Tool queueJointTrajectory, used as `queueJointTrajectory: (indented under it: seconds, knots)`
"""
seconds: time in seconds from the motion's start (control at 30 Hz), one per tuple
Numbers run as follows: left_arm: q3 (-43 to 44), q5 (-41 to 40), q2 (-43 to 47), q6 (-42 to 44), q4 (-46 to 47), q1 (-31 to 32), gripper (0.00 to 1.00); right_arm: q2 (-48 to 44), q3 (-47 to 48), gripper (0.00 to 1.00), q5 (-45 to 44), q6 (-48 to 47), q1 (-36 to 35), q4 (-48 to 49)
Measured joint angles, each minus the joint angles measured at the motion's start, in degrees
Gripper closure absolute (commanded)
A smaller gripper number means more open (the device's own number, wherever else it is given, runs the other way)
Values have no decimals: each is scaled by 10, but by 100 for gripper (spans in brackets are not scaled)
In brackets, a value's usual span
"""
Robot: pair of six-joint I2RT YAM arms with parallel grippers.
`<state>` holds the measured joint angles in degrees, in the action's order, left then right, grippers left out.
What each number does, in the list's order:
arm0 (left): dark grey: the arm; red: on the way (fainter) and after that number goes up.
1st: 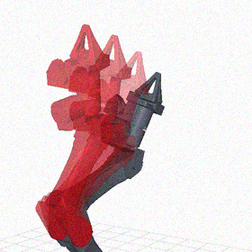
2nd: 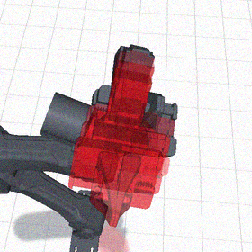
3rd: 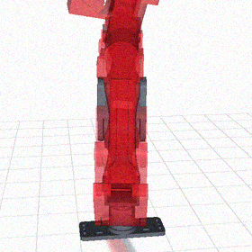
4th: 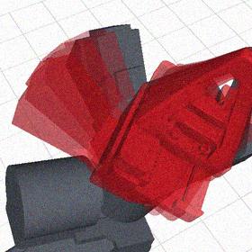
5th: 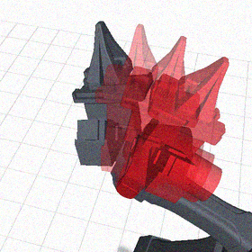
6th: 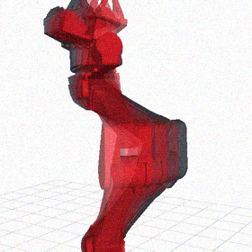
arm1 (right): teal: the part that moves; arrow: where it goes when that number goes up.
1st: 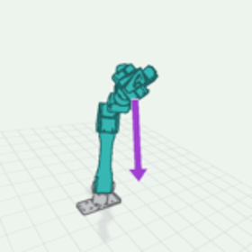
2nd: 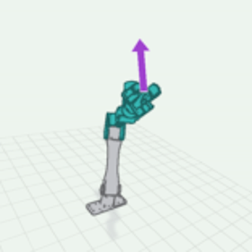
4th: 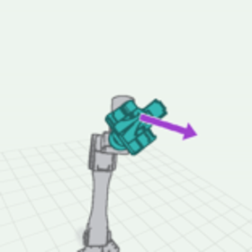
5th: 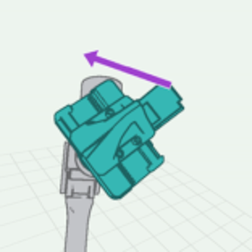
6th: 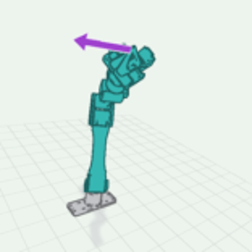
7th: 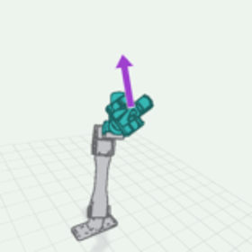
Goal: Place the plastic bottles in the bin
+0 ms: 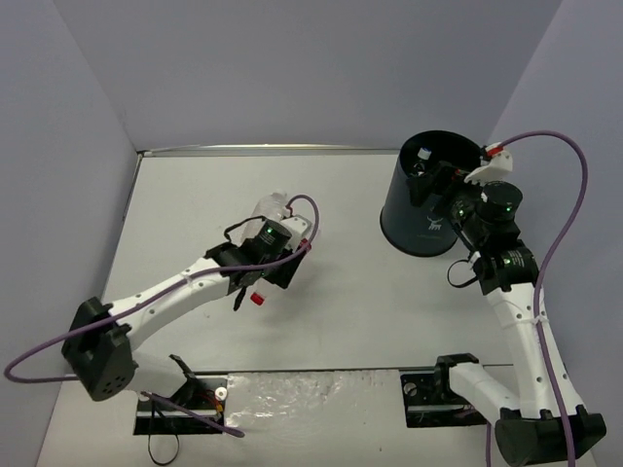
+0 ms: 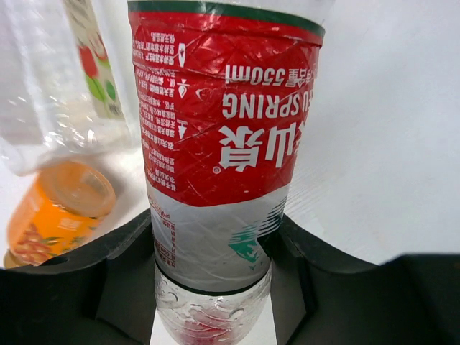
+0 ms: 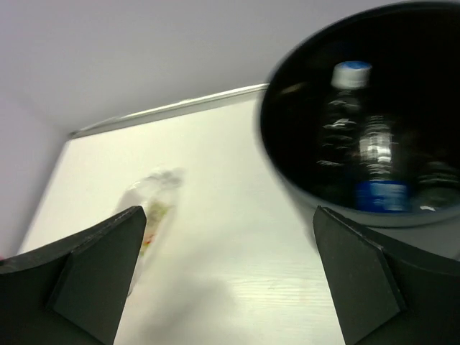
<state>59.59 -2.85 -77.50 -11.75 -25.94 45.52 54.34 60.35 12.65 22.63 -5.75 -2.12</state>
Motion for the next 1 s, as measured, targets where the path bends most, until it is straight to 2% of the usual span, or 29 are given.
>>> queueJointTrajectory:
  seconds: [0.1,0.27,0.53,0.8,0.87,0.93,1.0]
  knots:
    - [-6,15,71,-7,34,-1,72,-1,-51,0,85,32,-34,54]
    - [-28,70,135,-20,81,-2,72,41,-95,0,127,61,-168,118]
    - [-47,120,156,-41,95,-2,72,121,-101,0,89,79,-333,243]
    - [-78,180,187,-59,119,4,72,187,-88,3,38,88,-377,260]
    - [-79,187,193,-63,123,4,72,187,-88,5,29,92,-379,271]
    - [-79,189,198,-67,128,3,71,187,-88,13,25,96,-381,285]
    - [-79,190,202,-71,129,3,69,187,-88,27,21,100,-384,295]
